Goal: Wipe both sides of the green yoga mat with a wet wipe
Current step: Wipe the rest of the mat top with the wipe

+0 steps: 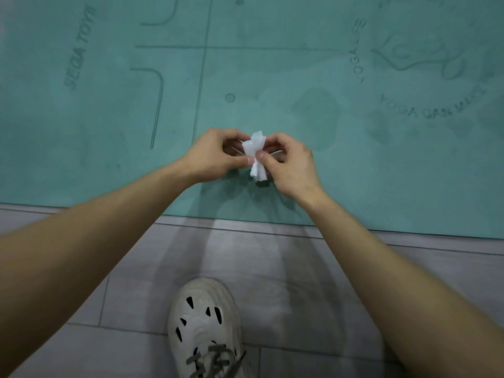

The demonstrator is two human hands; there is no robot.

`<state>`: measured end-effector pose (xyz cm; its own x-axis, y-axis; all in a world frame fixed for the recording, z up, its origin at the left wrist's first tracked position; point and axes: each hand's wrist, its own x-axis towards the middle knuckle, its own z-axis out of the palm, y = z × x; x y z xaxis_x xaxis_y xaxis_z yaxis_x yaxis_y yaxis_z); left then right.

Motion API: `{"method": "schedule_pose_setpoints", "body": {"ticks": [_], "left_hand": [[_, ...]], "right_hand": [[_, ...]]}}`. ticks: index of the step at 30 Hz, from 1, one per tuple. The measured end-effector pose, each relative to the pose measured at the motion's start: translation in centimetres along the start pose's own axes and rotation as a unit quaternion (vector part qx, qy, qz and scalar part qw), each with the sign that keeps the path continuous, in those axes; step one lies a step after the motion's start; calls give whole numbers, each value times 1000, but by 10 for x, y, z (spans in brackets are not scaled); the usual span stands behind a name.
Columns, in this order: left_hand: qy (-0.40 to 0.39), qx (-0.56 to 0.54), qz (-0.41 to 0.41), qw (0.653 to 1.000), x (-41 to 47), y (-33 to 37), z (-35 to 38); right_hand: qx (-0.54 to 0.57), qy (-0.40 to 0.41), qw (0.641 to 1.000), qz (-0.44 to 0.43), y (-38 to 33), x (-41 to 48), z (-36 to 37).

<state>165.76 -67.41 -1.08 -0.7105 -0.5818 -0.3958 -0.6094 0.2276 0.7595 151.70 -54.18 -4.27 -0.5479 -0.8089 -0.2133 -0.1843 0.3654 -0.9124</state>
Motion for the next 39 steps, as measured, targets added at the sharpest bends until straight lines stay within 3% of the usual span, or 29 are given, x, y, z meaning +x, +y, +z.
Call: {"method": "schedule_pose_setpoints", "body": {"ticks": [6, 9, 13, 15, 19, 23, 27, 33, 39], "left_hand": [[89, -64, -84, 990, -6, -7, -13], [96, -96, -118, 984, -7, -8, -16], [96, -218, -141, 961, -7, 2, -9], [85, -215, -131, 964, -6, 2, -7], [83, -223, -123, 964, -5, 8, -6], [32, -203, -110, 972, -7, 9, -8], [72, -157, -97, 980, -6, -1, -9], [134, -130, -98, 977, -7, -13, -22], [75, -110, -78, 988, -9, -5, -15]], "right_hand": [[-38, 24, 998, 33, -9, 10, -1], [18, -3, 998, 59, -8, 13, 1], [88, 16, 993, 78, -12, 14, 8], [126, -7, 987, 96, -15, 14, 11], [45, -26, 995, 87, -9, 11, 16], [45, -17, 996, 73, -5, 9, 16], [15, -28, 998, 50, -6, 12, 12], [14, 40, 996, 76, -8, 13, -8], [15, -53, 996, 75, -25, 17, 16]]}}
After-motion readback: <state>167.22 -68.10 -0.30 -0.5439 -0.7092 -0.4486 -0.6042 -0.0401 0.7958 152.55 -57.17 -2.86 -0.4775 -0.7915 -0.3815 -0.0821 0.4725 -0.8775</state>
